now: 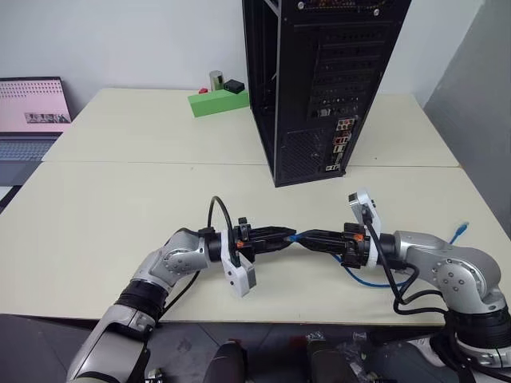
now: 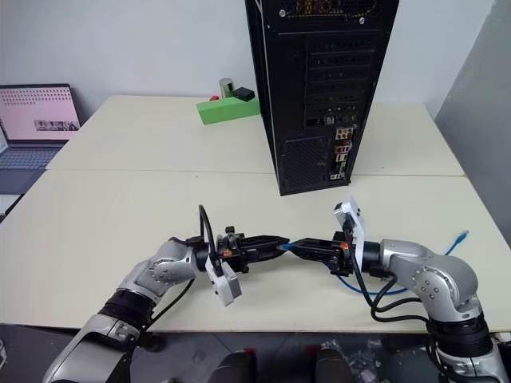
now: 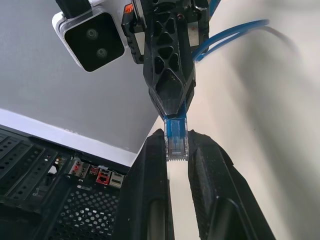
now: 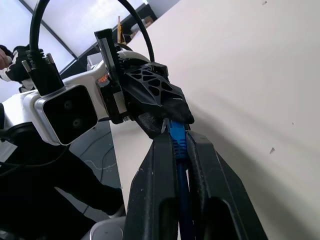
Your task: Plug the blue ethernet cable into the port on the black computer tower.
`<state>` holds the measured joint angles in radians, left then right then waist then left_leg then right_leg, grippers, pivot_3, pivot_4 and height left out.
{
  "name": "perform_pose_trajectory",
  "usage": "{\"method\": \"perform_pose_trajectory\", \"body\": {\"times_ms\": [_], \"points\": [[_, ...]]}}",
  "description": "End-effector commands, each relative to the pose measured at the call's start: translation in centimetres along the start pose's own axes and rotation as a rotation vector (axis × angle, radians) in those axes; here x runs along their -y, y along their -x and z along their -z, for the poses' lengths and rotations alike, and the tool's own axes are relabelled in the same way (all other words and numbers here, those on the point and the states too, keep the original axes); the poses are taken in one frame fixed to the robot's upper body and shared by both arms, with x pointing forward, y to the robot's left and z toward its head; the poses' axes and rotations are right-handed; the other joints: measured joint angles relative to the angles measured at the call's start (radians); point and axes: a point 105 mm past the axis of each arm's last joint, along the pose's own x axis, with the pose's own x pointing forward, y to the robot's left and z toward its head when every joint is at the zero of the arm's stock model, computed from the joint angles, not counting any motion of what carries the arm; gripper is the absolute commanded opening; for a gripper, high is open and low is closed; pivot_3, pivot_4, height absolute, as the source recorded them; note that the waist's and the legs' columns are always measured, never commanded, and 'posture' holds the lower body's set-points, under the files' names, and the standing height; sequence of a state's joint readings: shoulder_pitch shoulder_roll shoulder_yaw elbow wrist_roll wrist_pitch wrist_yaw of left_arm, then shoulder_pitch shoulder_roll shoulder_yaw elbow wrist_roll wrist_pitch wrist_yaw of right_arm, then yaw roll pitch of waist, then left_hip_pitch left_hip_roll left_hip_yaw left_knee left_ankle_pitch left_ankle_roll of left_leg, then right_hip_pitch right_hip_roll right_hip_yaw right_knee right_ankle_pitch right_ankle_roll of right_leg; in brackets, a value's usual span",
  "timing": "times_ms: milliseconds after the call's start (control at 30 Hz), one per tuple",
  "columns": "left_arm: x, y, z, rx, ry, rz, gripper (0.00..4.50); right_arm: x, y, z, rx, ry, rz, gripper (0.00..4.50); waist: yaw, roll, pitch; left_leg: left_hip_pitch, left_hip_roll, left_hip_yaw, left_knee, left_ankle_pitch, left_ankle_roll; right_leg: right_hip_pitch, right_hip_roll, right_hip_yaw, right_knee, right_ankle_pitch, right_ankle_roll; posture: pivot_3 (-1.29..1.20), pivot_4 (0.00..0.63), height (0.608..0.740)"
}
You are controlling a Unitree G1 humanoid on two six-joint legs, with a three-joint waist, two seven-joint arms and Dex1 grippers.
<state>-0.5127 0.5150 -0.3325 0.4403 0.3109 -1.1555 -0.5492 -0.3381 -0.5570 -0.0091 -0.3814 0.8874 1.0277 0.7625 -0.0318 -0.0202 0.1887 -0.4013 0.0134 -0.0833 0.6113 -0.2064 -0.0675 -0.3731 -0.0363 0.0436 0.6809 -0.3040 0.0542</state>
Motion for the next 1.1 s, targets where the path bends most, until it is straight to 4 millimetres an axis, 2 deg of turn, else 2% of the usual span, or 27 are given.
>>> {"method": "perform_pose_trajectory", "body": {"times_ms": [33,167,300,367,467,567,633,767,867,1100], "points": [[0.7,0.2,0.7,-0.054,0.134,0.018,1.45,-1.0,0.0,-1.1,0.030,0.040,-0.047,0.00,-0.001,0.000,0.000,0.000,0.000,0.000,0.000,0.000,0.000,0.000,0.000,0.000,0.000,0.000,0.000,0.00,0.150,0.740],[-0.3,0.5,2.1,-0.139,0.311,-0.061,2.28,-0.5,0.5,-1.2,0.045,0.058,0.004,0.00,-0.001,0.000,0.000,0.000,0.000,0.000,0.000,0.000,0.000,0.000,0.000,0.000,0.000,0.000,0.000,0.00,0.150,0.740],[-1.3,0.5,3.1,-0.202,0.624,-0.166,3.07,2.0,3.3,-2.5,0.130,0.136,0.234,0.00,0.001,0.000,0.000,-0.001,0.000,0.000,0.000,0.000,0.000,0.000,0.000,0.000,0.000,0.000,0.000,0.00,0.150,0.740],[-2.1,-0.1,3.2,-0.201,0.776,-0.226,3.46,3.0,4.2,-3.1,0.173,0.175,0.332,0.00,0.000,0.000,0.000,-0.001,0.000,0.000,0.000,0.000,0.000,0.000,-0.001,0.000,0.000,0.000,0.000,0.00,0.150,0.740],[-3.2,-1.0,3.3,-0.211,0.870,-0.284,3.96,4.2,4.9,-4.0,0.228,0.238,0.465,0.00,0.000,0.000,0.000,-0.001,0.000,-0.001,0.000,0.000,0.000,0.000,0.000,0.000,0.000,0.000,0.000,0.00,0.150,0.740],[-4.7,-2.8,3.3,-0.226,0.935,-0.351,3.96,5.6,5.1,-5.7,0.307,0.354,0.646,0.00,-0.001,0.000,0.000,0.000,0.000,-0.001,0.000,0.000,0.000,0.000,0.000,0.000,0.000,0.000,0.000,0.00,0.150,0.740],[-5.7,-3.9,4.1,-0.282,0.949,-0.443,3.96,6.4,4.9,-6.9,0.359,0.419,0.766,0.00,-0.002,0.000,0.000,0.000,0.000,-0.001,0.000,0.000,0.000,0.000,0.001,0.000,0.000,0.000,0.000,0.00,0.150,0.740],[-7.1,-5.7,4.4,-0.317,0.998,-0.548,3.96,7.7,4.7,-8.6,0.457,0.427,0.932,0.00,-0.004,0.000,0.000,0.000,0.000,-0.001,0.000,0.000,0.000,-0.001,0.001,0.000,0.000,0.000,0.000,0.00,0.150,0.740],[-8.2,-6.5,4.7,-0.344,0.977,-0.624,3.96,8.1,4.2,-9.7,0.524,0.401,0.986,0.00,0.000,0.000,0.000,-0.001,0.000,0.000,0.000,0.000,0.000,-0.001,0.000,0.000,0.000,0.000,0.000,0.00,0.150,0.740],[-9.0,-7.3,4.9,-0.369,0.897,-0.636,3.96,8.8,2.7,-10.0,0.522,0.379,0.991,0.00,-0.001,0.000,0.000,0.000,0.000,0.000,0.000,0.000,0.000,-0.001,0.000,0.001,0.000,0.000,0.000,0.00,0.150,0.740]]}}
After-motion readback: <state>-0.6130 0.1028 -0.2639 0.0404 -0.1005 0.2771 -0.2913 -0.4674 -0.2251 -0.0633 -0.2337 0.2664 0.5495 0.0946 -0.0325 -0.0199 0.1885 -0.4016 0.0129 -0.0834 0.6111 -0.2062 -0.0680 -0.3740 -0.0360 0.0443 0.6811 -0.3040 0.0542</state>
